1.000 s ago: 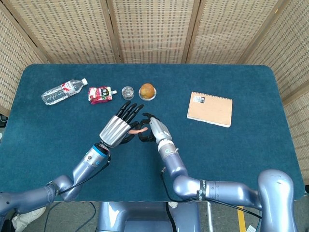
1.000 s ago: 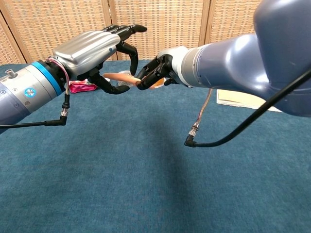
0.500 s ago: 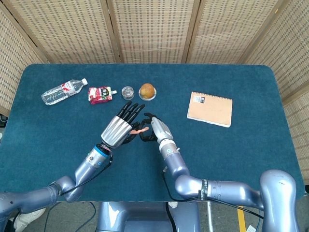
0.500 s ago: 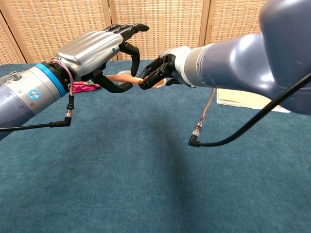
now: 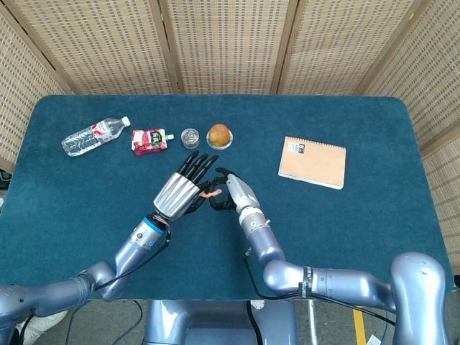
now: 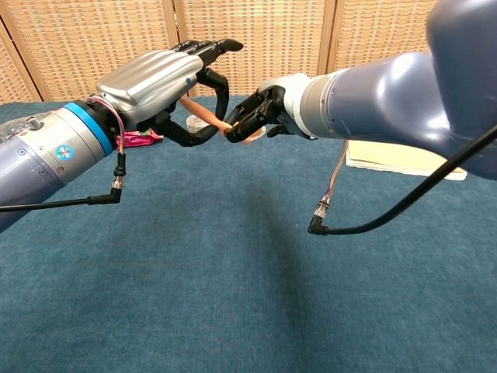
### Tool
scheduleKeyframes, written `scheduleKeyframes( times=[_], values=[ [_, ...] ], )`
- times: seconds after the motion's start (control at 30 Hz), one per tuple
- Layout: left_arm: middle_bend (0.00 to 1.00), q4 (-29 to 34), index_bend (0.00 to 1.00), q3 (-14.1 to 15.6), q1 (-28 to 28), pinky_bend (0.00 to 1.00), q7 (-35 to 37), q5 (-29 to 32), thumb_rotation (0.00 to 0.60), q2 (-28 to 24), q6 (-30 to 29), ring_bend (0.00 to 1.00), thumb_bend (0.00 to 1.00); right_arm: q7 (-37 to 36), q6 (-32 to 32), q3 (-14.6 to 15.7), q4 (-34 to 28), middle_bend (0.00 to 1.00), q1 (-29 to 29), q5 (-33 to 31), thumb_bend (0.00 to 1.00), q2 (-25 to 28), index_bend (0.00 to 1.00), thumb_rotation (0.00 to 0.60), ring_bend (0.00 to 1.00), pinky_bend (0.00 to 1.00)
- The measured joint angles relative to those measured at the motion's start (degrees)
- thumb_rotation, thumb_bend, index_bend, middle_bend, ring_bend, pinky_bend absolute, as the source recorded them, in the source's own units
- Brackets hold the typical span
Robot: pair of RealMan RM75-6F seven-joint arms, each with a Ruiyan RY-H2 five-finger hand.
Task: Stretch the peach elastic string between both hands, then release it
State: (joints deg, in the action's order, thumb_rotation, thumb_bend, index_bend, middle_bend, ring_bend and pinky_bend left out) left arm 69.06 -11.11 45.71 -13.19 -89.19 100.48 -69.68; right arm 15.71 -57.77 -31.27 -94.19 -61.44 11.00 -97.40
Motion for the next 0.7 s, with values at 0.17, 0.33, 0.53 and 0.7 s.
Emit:
scheduleKeyframes(
  times=[0.17, 0.33, 0.53, 0.7],
  values=[
    [0.00, -0.1, 0.66, 0.0, 0.1, 0.00, -0.9, 0.2, 0.600, 0.3, -0.1, 0.00, 0.45, -0.2, 0.0, 0.1, -0.3, 0.18, 0.1, -0.1, 0.63, 0.4, 0.66, 0.600, 0.00, 0.00],
    [0.00, -0.4, 0.72, 0.0, 0.2, 0.00, -1.5, 0.3, 0.600, 0.5, -0.4, 0.00, 0.46, -0.3, -0.1, 0.2, -0.6, 0.18, 0.2, 0.0, 0.63, 0.8, 0.66, 0.600, 0.00, 0.00],
    [0.00, -0.6, 0.77, 0.0, 0.2, 0.00, -1.4, 0.6, 0.600, 0.4, -0.7, 0.00, 0.46, -0.6, -0.1, 0.4, -0.7, 0.18, 0.4, 0.0, 0.63, 1.3, 0.67, 0.600, 0.00, 0.00],
    [0.00, -0.5, 0.79, -0.2, 0.1, 0.00, -1.2, 0.7, 0.600, 0.1, -1.2, 0.00, 0.48, -0.9, 0.0, 0.6, -0.5, 0.18, 0.7, 0.0, 0.63, 1.7, 0.67, 0.600, 0.00, 0.00]
  ],
)
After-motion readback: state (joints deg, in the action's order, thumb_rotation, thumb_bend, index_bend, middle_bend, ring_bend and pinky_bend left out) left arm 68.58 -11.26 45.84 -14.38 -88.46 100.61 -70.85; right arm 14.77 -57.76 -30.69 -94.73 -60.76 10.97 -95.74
